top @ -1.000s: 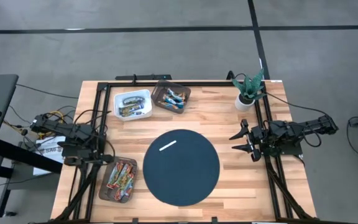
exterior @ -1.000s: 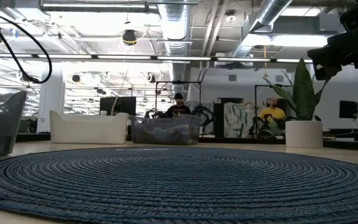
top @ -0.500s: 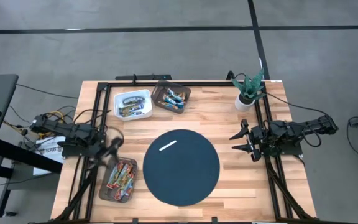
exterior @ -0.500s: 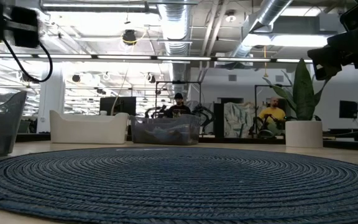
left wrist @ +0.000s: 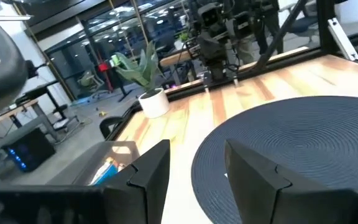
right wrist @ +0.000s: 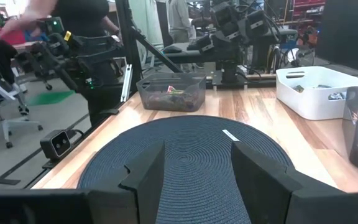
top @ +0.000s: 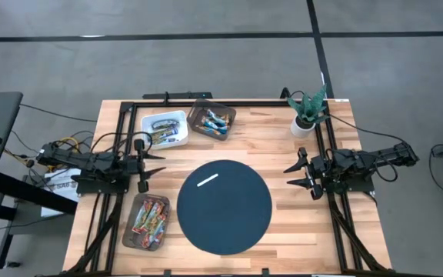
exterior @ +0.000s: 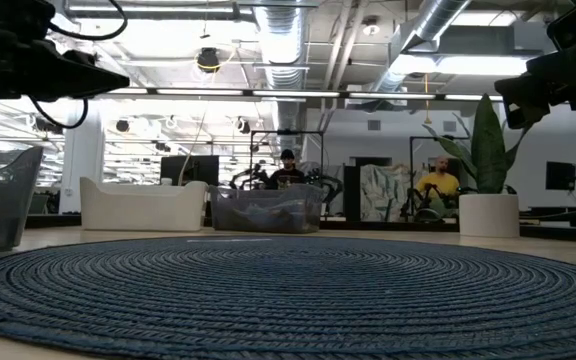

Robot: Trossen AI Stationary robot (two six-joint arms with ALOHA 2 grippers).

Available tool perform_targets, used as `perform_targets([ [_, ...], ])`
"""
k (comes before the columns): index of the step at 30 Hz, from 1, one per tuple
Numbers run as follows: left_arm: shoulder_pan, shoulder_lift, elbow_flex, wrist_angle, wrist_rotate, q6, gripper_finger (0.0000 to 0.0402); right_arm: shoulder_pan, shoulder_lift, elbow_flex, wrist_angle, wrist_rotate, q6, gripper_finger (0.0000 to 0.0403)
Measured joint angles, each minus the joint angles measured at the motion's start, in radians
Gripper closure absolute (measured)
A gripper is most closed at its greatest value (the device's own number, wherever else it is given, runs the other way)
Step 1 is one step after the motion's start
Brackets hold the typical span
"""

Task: Pick and place Granola Bars by type
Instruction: Return to Home Position

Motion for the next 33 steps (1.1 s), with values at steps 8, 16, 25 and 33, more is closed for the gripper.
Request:
perform_targets([
  [8,0.002,0.000,-0.003,0.060,0.026,0.006,0.0255,0.000,0.000,0.000,0.000,-0.001,0.000,0.0226],
  [16,0.002,0.001,0.000,0.003,0.028,0.012,0.0256,0.000,0.000,0.000,0.000,0.000,0.000,0.0226],
  [25,0.002,0.002,0.000,0.000,0.028,0.004,0.0255,0.000,0.000,0.000,0.000,0.000,0.000,0.0226],
  [33,0.002,0.002,0.000,-0.002,0.027,0.005,0.0255,0.000,0.000,0.000,0.000,0.000,0.000,0.0226],
])
